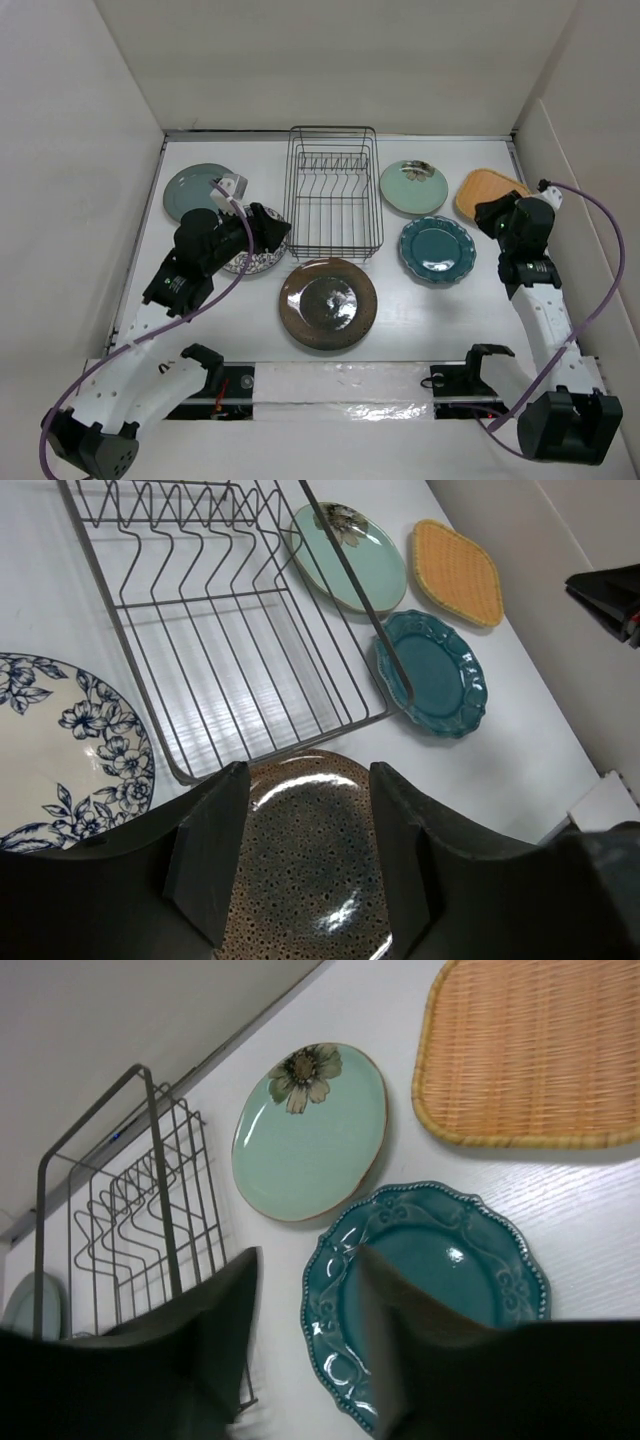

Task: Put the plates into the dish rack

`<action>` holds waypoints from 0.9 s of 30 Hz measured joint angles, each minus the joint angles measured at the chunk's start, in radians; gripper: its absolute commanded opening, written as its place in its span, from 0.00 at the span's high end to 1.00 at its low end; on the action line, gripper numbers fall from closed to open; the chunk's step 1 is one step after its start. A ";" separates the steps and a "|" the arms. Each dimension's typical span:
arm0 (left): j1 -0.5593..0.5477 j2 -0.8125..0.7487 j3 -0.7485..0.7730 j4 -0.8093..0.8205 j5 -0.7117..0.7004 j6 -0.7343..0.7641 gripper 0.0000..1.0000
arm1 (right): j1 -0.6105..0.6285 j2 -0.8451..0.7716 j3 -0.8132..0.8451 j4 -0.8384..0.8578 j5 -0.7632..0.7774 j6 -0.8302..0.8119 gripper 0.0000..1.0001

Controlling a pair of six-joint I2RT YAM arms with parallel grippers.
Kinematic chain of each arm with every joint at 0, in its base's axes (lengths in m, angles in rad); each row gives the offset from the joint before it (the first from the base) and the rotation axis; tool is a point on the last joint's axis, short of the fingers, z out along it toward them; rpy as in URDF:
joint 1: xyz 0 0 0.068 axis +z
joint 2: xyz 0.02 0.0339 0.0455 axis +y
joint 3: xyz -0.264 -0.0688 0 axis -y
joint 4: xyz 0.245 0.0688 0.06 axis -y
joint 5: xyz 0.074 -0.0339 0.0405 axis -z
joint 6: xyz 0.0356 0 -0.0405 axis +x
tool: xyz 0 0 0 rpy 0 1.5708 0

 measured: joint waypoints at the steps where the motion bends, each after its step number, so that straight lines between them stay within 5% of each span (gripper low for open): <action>1: -0.011 0.000 0.004 -0.003 -0.018 0.006 0.55 | -0.006 -0.003 -0.002 0.000 0.003 0.007 1.00; 7: -0.047 -0.030 0.006 -0.022 -0.092 0.040 1.00 | -0.131 0.000 -0.027 0.020 -0.016 0.013 1.00; 14: -0.100 -0.114 0.006 -0.018 -0.190 0.059 1.00 | -0.277 0.157 -0.027 0.066 0.014 0.004 1.00; 17: -0.133 -0.116 0.006 -0.018 -0.213 0.063 0.91 | -0.374 0.244 -0.027 0.123 0.018 0.018 0.97; 21: -0.172 -0.114 0.005 -0.021 -0.250 0.070 0.69 | -0.439 0.393 -0.021 0.182 0.014 0.045 0.34; 27: -0.204 -0.118 0.005 -0.022 -0.294 0.079 0.57 | -0.468 0.606 0.026 0.244 -0.044 0.060 0.30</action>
